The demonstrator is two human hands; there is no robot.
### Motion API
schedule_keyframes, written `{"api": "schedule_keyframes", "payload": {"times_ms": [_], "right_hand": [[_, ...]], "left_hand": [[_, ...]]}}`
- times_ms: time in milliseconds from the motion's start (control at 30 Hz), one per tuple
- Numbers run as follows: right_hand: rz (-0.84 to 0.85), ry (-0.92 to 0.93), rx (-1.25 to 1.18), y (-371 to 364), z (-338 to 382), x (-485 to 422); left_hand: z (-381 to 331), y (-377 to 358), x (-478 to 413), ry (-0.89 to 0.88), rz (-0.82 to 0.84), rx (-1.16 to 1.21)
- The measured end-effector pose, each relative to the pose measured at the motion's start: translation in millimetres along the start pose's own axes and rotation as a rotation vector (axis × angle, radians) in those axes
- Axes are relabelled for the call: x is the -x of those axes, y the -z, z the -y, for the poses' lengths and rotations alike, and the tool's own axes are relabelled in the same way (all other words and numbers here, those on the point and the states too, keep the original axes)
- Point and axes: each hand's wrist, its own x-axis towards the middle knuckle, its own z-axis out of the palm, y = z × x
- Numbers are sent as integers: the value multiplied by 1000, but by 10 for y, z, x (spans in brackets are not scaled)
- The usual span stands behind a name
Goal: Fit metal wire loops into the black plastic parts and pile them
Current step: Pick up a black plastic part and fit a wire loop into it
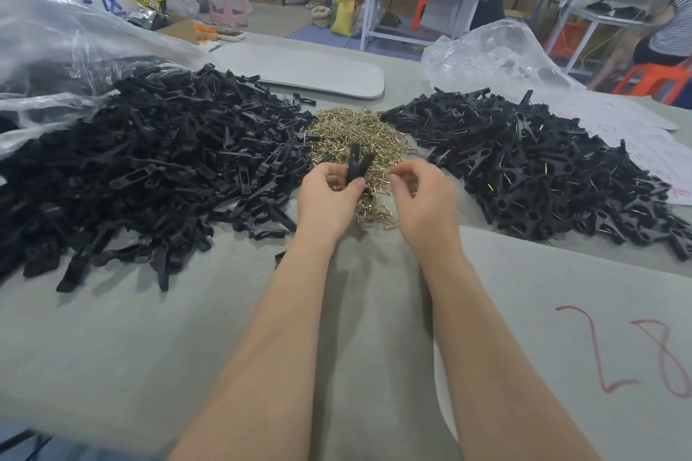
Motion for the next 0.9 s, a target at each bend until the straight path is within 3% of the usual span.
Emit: {"api": "schedule_keyframes", "payload": {"times_ms": [133,300,433,700,900], "right_hand": [[-51,-292,-289,80,5,-59],[-151,-416,-405,132,-60,-99],[-115,-399,-524,129,-59,-93],[-56,-279,-332,162,-58,-56],[91,-283,-284,197,-81,-83]], "left_hand": [[7,-40,59,-240,-29,-420],[-18,-61,82,-342,17,-501],[-13,-67,105,-393,57,-522],[-15,-76,109,-452,83,-539],[4,-77,97,-485,130,-514]]}}
